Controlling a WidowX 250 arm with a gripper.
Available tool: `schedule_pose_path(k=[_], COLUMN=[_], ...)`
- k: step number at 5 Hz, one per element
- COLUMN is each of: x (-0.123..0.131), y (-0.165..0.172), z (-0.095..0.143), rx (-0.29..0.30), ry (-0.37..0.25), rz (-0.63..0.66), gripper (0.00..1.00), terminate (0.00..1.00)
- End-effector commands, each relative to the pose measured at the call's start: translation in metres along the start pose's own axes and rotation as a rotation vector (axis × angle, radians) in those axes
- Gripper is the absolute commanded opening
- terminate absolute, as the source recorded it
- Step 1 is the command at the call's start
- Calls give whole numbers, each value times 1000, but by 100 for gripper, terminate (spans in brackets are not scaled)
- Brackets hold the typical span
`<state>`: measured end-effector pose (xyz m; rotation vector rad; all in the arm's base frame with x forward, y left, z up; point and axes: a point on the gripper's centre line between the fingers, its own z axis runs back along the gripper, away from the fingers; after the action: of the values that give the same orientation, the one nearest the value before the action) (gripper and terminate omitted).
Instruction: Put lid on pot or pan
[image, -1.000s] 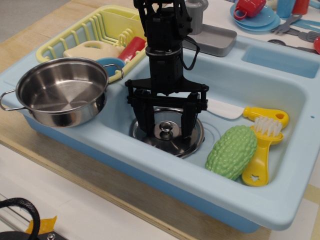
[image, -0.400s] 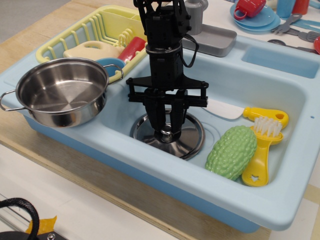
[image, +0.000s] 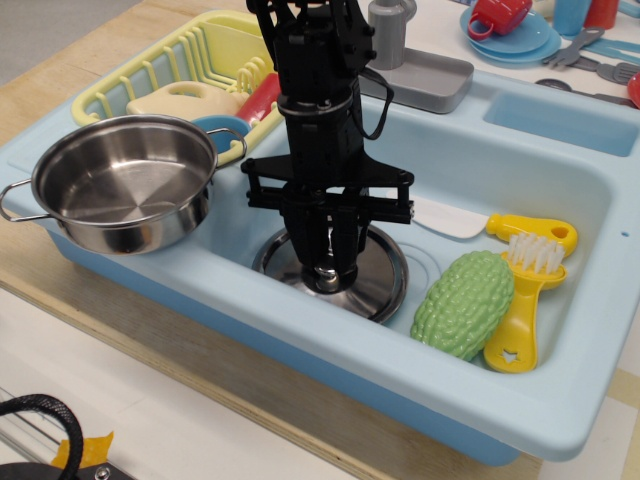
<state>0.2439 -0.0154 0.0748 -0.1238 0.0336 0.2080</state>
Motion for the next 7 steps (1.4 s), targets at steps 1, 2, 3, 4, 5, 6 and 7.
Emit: schedule_pose_path(k=[1, 2, 3, 4, 5, 6, 7], x=[22, 28, 26, 19, 16, 11, 1], y=[-16, -22, -24, -20, -8, 19, 43], z=[39, 65, 87, 102, 115, 120, 120], rx=[32, 67, 86, 93, 110, 76, 68], ry=[-57, -96, -89, -87, -48, -49, -42], rz=[-54, -55, -20, 23, 86, 158, 216], gripper=[0, 0, 0, 0, 0, 0, 0], terminate=[0, 0, 0, 0, 0, 0, 0])
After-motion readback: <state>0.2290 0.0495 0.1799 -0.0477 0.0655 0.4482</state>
